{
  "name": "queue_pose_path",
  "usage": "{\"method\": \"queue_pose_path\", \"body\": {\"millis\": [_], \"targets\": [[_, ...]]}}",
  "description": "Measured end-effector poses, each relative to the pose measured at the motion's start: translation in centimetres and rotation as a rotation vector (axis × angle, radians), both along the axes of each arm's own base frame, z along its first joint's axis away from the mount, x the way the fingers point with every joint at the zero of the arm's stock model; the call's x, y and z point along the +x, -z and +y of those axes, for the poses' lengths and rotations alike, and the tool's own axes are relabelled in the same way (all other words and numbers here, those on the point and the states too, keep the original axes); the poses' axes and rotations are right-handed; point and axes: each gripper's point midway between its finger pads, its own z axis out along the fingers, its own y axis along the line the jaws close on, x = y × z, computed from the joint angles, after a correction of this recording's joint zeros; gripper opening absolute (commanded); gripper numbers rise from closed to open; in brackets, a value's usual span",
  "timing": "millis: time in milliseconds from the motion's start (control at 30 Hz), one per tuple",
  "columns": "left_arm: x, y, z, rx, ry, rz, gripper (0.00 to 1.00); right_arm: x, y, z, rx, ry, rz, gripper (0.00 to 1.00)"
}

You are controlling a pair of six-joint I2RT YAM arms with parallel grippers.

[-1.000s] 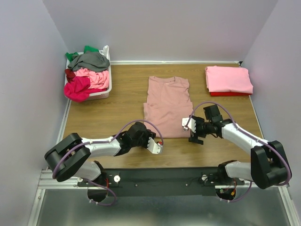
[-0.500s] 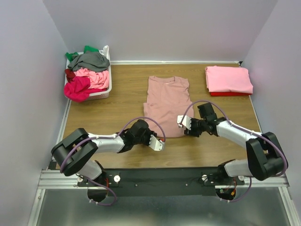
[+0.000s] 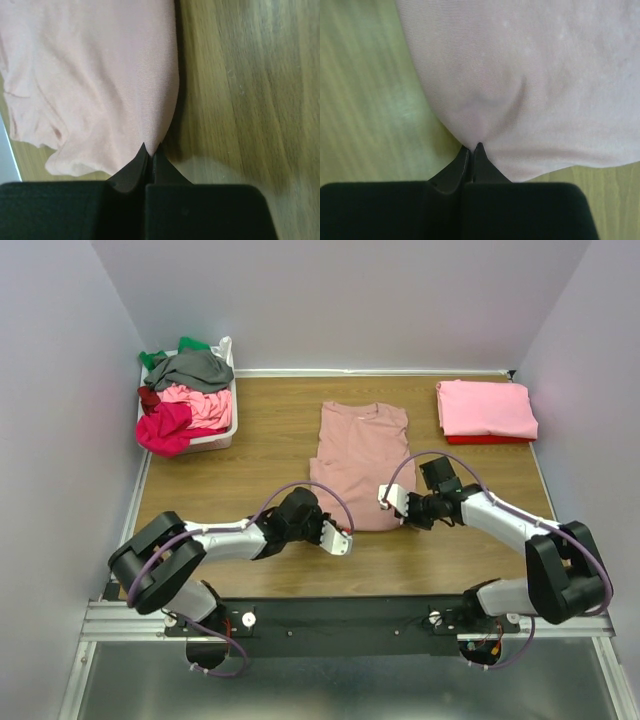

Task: Fold and stack the t-shirts
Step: Fold the tshirt

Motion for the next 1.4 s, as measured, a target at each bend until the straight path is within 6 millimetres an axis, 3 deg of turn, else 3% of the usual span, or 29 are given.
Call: {"method": "queue_pose_path", "body": {"millis": [200, 567, 800, 1233, 1400], "targets": [[-1.2, -3.1, -0.7, -0.086, 0.048, 0.005, 0.0, -2.5, -2.6, 0.2, 0.02, -0.078, 0.052, 0.01], [-5.5, -5.8, -1.4, -0.163, 0.151, 0.12, 0.0, -6.7, -7.4, 0.1, 0.066, -0.152, 0.123, 0.0], [-7.3, -9.5, -1.4, -0.233, 0.187, 0.118, 0.0, -6.9, -11.7, 0.7, 0.131, -0.125, 0.07, 0.0], [-11.0, -13.5, -1.8, -0.289, 0.263, 0.148, 0.0, -8.7, -15.6, 0.5, 0.173, -0.096, 0.07, 0.0], [-11.5, -14.1, -1.5, -0.303, 0.268, 0.145, 0.0, -8.9, -15.7, 0.5, 0.175, -0.083, 0.081, 0.01]]}}
